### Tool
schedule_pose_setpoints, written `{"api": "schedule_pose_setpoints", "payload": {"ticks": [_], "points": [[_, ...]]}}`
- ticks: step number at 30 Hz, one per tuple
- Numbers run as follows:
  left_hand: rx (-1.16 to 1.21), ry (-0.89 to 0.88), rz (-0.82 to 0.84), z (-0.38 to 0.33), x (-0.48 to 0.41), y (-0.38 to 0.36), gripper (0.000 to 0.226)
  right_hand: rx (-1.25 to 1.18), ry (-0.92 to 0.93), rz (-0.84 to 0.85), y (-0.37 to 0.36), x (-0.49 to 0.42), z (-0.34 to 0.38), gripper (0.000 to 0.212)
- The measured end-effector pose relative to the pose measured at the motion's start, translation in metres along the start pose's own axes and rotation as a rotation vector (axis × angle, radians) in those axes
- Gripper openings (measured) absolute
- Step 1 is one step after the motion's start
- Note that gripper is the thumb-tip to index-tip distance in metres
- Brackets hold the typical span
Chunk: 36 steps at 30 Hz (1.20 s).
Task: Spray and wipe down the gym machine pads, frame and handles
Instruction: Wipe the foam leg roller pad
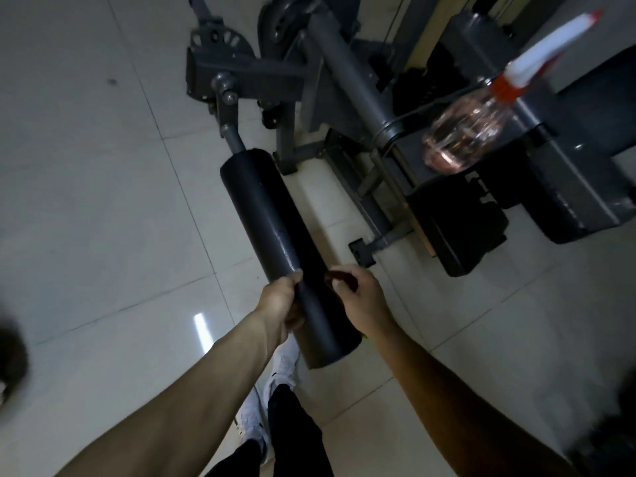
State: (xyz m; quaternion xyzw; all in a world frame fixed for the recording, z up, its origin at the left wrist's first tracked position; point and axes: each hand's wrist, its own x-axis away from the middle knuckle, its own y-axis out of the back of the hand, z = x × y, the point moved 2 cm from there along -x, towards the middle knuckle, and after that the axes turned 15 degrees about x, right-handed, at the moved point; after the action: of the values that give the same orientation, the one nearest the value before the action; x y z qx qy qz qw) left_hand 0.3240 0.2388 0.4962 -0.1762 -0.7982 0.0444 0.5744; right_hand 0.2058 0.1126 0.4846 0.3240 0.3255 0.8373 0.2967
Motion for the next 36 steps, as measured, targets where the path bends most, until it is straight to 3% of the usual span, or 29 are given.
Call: {"api": "schedule_pose_setpoints", "payload": {"ticks": [3, 6, 9, 13, 16, 19, 22, 24, 28, 31, 36], "points": [[0.149, 0.093, 0.255, -0.017, 0.033, -0.028, 0.069, -0.255, 0.031, -0.052, 0.030, 0.013, 0.067, 0.040], [0.309, 0.114, 0.398, -0.048, 0.070, -0.062, 0.062, -0.407, 0.095, -0.044, 0.060, 0.026, 0.111, 0.050], [0.329, 0.039, 0.349, -0.076, 0.092, -0.096, 0.047, -0.495, 0.132, -0.132, 0.103, 0.029, 0.120, 0.046], [0.387, -0.019, 0.279, -0.106, 0.100, -0.137, 0.045, -0.493, 0.023, -0.497, 0.174, 0.030, 0.105, 0.033], [0.366, -0.032, 0.265, -0.120, 0.106, -0.163, 0.048, -0.409, -0.037, -0.654, 0.216, 0.018, 0.097, 0.052], [0.341, -0.047, 0.305, -0.126, 0.114, -0.180, 0.049, -0.317, -0.017, -0.637, 0.243, -0.014, 0.108, 0.102], [0.344, -0.055, 0.328, -0.133, 0.113, -0.178, 0.048, -0.320, 0.013, -0.604, 0.254, -0.047, 0.125, 0.123], [0.354, -0.061, 0.309, -0.138, 0.107, -0.165, 0.049, -0.349, 0.005, -0.579, 0.255, -0.061, 0.133, 0.119], [0.398, -0.066, 0.271, -0.146, 0.102, -0.136, 0.049, -0.332, 0.054, -0.572, 0.237, -0.059, 0.155, 0.088], [0.409, -0.077, 0.242, -0.155, 0.103, -0.111, 0.047, -0.184, 0.138, -0.511, 0.197, -0.046, 0.178, 0.087], [0.421, -0.086, 0.183, -0.178, 0.092, -0.044, 0.049, -0.058, 0.165, -0.169, 0.100, -0.026, 0.208, 0.078]]}}
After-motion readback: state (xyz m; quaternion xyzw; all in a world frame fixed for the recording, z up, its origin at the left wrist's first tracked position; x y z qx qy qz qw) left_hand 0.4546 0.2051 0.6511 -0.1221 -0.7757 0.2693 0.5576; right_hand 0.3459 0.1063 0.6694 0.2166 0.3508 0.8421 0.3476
